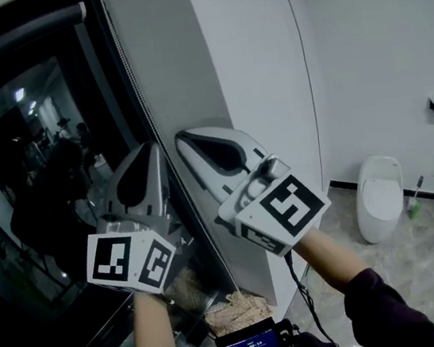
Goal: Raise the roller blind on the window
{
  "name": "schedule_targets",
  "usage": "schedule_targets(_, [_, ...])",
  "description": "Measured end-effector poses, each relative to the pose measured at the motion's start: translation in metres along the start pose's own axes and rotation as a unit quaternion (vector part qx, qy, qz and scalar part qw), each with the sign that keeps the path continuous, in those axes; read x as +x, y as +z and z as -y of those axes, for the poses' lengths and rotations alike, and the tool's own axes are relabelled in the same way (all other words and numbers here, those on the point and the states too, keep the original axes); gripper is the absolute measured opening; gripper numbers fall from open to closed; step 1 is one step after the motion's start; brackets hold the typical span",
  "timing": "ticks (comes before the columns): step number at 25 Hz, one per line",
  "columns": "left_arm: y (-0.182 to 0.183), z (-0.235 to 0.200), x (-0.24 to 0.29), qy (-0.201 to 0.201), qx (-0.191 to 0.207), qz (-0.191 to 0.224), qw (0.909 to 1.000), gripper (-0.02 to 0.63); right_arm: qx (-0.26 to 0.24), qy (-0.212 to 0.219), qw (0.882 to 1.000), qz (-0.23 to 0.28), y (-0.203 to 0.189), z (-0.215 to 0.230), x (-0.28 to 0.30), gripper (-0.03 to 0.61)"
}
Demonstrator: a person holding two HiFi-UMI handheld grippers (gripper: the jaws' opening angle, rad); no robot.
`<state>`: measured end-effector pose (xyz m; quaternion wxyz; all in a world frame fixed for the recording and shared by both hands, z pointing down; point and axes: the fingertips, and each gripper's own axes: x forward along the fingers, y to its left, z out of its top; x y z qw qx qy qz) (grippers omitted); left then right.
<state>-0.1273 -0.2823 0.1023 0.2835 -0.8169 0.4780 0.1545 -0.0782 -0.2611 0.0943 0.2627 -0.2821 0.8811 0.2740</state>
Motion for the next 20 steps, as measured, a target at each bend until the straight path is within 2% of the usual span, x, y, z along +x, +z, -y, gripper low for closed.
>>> schedule_targets(7, [0.010,0.003,0.000,0.000,0.011,0.008,0.9999,0.018,0.006,-0.001,1.000,-0.014,-0.002,0.001,-0.001,0.008])
schedule_targets(12, [0.012,0.000,-0.003,0.008,0.013,0.011,0.9998,0.018,0.001,0.006,1.000,0.006,0.004,0.002,0.001,0.008])
schedule_targets(20, [0.009,0.003,-0.008,0.013,0.020,0.010,0.9997,0.018,0.017,0.010,1.000,0.000,0.001,-0.004,-0.002,0.008])
